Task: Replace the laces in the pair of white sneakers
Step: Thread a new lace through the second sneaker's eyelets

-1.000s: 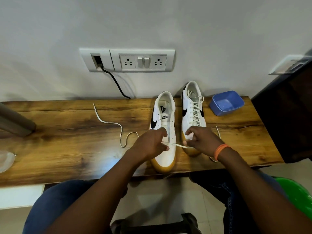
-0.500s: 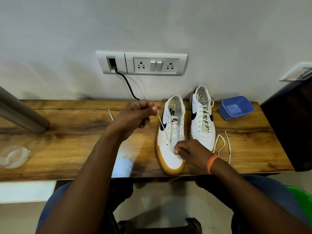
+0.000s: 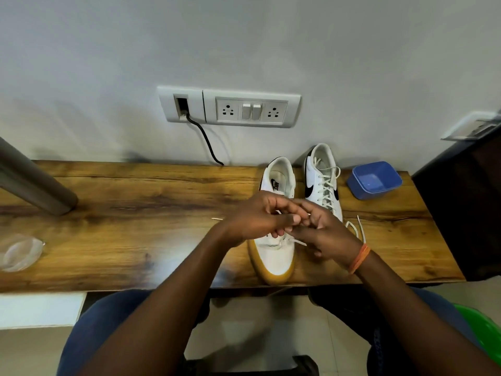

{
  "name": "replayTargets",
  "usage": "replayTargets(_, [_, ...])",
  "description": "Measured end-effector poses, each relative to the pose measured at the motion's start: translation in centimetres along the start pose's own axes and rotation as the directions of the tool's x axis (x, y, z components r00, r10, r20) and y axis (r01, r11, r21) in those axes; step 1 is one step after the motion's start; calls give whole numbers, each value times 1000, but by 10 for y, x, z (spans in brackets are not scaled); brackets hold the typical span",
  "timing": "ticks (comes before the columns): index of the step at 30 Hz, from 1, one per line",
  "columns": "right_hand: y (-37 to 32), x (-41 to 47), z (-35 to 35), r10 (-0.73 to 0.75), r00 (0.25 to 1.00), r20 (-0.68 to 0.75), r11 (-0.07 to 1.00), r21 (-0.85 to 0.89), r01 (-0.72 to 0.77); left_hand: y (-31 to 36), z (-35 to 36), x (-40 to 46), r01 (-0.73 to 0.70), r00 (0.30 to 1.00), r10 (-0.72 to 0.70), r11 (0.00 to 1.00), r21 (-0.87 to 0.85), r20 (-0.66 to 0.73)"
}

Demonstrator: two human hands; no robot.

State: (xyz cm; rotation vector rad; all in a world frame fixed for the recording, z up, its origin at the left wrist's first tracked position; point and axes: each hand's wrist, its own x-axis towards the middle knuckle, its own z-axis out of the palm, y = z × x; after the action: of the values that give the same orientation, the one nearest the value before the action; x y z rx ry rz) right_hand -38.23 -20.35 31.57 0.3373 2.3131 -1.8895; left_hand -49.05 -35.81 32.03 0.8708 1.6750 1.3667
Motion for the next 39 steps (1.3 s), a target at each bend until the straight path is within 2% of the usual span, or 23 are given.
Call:
replayTargets(3, [-1,-5,-5,17,1000,2,989,-146,-16,3,-11,-2,12,998,-12,1000,5,-63])
replayTargets(8, [16,-9,-46,138,977,-163,964,-203,-171,-4,-50,-12,155,980,-115,951,266,-160])
replayTargets(10, [22,-12,-61,142,964,-223,935,-290,-205,-7,-51,-11,214,977,-181,856,470,-117])
replayTargets(13, [32,-14,-79,153,921,-358,866,-401,-299,-17,-47,-6,230,950,-310,629,742,-32])
replayTargets(17, [41,-15,-100,112,802,-587,831,-387,-399,-27,-54,-7,324,931,-315,482,814,-184])
replayTargets(19, [47,-14,-101,154,779,-607,833,-344,-433,-28,-51,-7,323,930,-303,400,858,-209])
replayTargets(20, [49,-13,-99,189,787,-587,808,-362,-464,-30,-48,-6,313,932,-304,395,864,-199])
replayTargets(22, [51,-11,-90,212,805,-554,682,-506,-528,-30,-40,-3,293,944,-293,535,793,-151])
replayTargets(23, [48,-10,-84,169,803,-572,627,-566,-535,-29,-35,-1,293,949,-284,640,711,-135])
replayTargets(24, [42,-9,-75,78,812,-579,635,-599,-488,-28,-29,0,292,953,-274,735,612,-125])
replayTargets(26, [27,-4,-49,-185,855,-485,732,-648,-209,-24,-17,4,210,977,-193,836,507,-88])
replayTargets(28, [13,2,-17,-275,913,-302,836,-544,72,-19,-4,6,97,995,-94,894,436,-29])
replayTargets(29, [12,4,-4,-273,939,-210,868,-475,146,-17,1,7,68,998,-70,931,358,-7])
replayTargets(31, [16,9,8,-221,962,-161,935,-315,162,-18,0,9,66,998,-64,957,283,-18])
replayTargets(33, [21,10,4,-140,966,-217,977,-189,99,-19,-9,9,107,993,-89,944,312,-73])
replayTargets(36, [28,9,-16,-71,962,-264,972,-236,7,-20,-26,7,216,975,-180,906,365,-130])
replayTargets(39, [34,7,-24,0,964,-265,976,-212,-58,-20,-31,7,242,963,-191,922,303,-189])
